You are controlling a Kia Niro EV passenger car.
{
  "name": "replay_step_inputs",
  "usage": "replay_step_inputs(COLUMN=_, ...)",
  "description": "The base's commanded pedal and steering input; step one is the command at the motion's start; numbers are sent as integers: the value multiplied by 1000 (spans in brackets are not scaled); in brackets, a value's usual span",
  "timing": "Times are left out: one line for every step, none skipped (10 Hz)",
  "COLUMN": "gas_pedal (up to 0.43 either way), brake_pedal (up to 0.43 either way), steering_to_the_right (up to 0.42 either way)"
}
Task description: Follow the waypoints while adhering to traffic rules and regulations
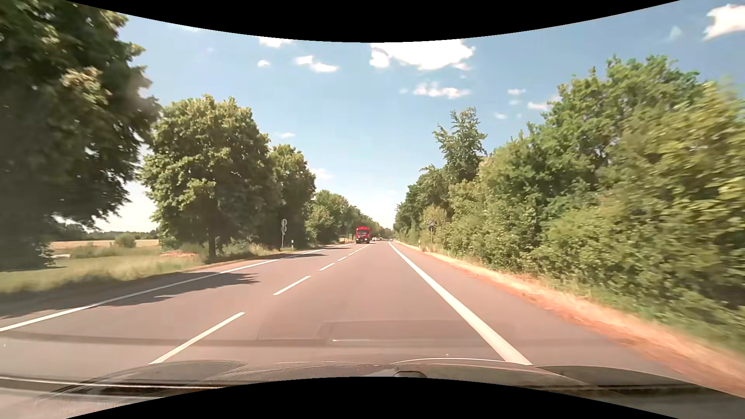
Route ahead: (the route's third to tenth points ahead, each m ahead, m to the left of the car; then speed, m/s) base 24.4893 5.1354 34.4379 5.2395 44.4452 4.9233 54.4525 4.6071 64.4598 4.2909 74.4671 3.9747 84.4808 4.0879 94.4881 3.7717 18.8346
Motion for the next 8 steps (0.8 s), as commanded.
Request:
replay_step_inputs(gas_pedal=248, brake_pedal=0, steering_to_the_right=6)
replay_step_inputs(gas_pedal=248, brake_pedal=0, steering_to_the_right=6)
replay_step_inputs(gas_pedal=248, brake_pedal=0, steering_to_the_right=6)
replay_step_inputs(gas_pedal=248, brake_pedal=0, steering_to_the_right=6)
replay_step_inputs(gas_pedal=248, brake_pedal=0, steering_to_the_right=6)
replay_step_inputs(gas_pedal=248, brake_pedal=0, steering_to_the_right=5)
replay_step_inputs(gas_pedal=248, brake_pedal=0, steering_to_the_right=1)
replay_step_inputs(gas_pedal=248, brake_pedal=0, steering_to_the_right=-1)
